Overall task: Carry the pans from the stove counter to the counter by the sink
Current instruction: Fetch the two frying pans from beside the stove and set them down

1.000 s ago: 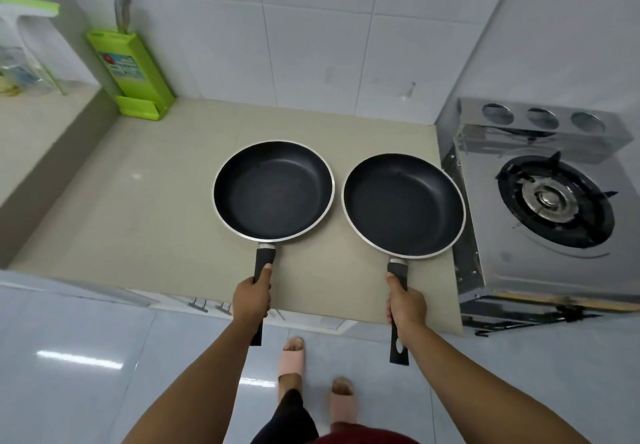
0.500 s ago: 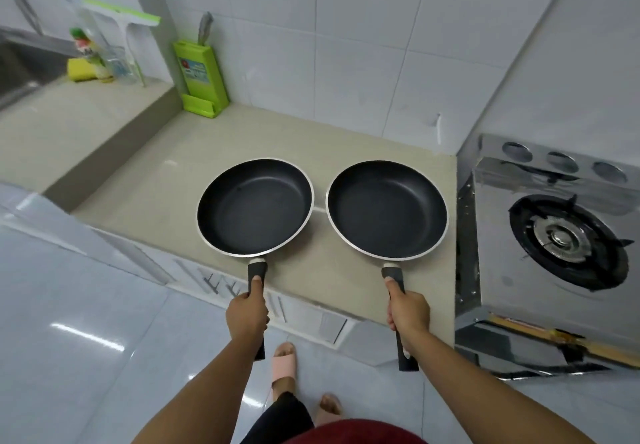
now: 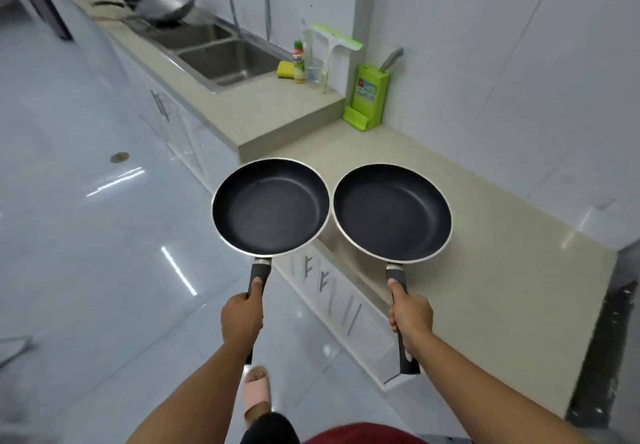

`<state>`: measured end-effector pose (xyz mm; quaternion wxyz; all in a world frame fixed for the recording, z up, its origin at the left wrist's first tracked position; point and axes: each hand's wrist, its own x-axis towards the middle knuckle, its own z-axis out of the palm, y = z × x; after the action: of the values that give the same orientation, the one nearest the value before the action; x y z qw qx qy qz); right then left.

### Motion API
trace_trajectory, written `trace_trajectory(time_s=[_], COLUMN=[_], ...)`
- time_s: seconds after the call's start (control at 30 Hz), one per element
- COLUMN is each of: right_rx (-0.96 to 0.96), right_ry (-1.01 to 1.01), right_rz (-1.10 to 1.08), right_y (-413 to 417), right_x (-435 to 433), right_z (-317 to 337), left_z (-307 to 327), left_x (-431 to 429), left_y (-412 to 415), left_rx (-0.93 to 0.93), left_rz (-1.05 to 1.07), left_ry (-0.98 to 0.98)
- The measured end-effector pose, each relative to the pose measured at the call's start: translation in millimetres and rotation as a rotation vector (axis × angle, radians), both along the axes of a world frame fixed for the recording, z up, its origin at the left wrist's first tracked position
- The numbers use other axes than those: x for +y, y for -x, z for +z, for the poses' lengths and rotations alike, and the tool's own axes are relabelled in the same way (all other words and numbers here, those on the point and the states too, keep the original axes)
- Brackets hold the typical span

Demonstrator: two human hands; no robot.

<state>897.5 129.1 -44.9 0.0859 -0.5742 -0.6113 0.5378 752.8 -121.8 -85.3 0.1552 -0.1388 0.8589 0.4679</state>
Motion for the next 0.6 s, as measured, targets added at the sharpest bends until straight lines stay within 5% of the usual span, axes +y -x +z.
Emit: trace_trajectory(time_s=[0.6], right_rx=[-0.008], right_ry=[0.086], right_rz=[0.405], right_y=[216.2], right_x=[-235.9], right_z=[-17.7], left_z=[0.6], left_x=[-282.0], left_y=[134.7], left_rx=[-0.048], left_rz=[0.463], left_ry=[0.046])
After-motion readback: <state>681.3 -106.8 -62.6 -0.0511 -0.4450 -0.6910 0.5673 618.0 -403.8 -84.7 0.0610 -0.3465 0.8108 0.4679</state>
